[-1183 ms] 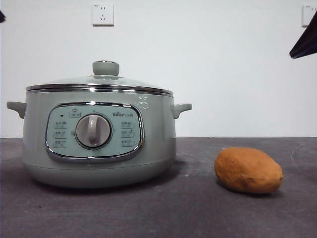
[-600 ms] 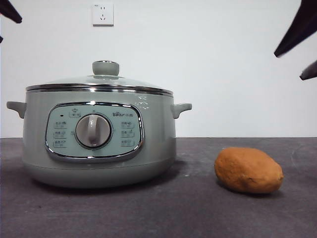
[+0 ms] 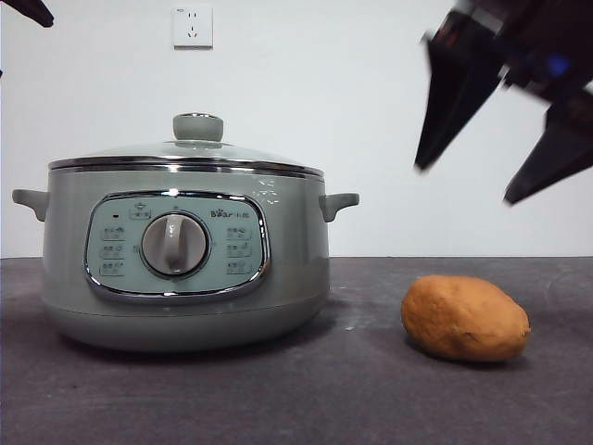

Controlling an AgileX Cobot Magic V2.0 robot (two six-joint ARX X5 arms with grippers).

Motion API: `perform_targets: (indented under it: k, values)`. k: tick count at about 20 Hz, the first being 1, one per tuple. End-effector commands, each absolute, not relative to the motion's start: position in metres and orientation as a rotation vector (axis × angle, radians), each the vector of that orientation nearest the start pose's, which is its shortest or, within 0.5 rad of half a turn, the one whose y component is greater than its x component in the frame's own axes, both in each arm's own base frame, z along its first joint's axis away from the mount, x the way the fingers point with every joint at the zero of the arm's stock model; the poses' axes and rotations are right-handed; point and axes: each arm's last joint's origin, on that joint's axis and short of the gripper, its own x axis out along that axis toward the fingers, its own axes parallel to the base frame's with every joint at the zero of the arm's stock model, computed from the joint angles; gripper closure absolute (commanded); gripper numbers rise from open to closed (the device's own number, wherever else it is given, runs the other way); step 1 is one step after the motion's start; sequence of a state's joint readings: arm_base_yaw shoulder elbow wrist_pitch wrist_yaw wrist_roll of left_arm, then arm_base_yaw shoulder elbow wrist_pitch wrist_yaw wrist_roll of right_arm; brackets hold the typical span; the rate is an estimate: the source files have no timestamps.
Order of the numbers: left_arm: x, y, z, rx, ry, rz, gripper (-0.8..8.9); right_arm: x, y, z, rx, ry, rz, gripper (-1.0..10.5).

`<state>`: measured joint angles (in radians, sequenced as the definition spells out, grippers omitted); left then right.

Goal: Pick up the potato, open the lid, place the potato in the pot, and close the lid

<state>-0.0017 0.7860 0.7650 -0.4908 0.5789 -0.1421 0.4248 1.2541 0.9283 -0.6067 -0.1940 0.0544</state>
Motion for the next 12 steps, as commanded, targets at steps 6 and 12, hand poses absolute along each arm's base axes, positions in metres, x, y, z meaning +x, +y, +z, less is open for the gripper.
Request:
perform_targets:
  k: [6,12]
  values:
    - [0.160,-0.016,0.302,-0.275,0.523,-0.531,4.32,0.248,0.132,0.199,-0.209,1.144,0.563,4.2]
    - [0.160,-0.016,0.302,-0.275,0.524,-0.531,4.32,0.257,0.136,0.180,-0.226,1.186,0.567,6.9]
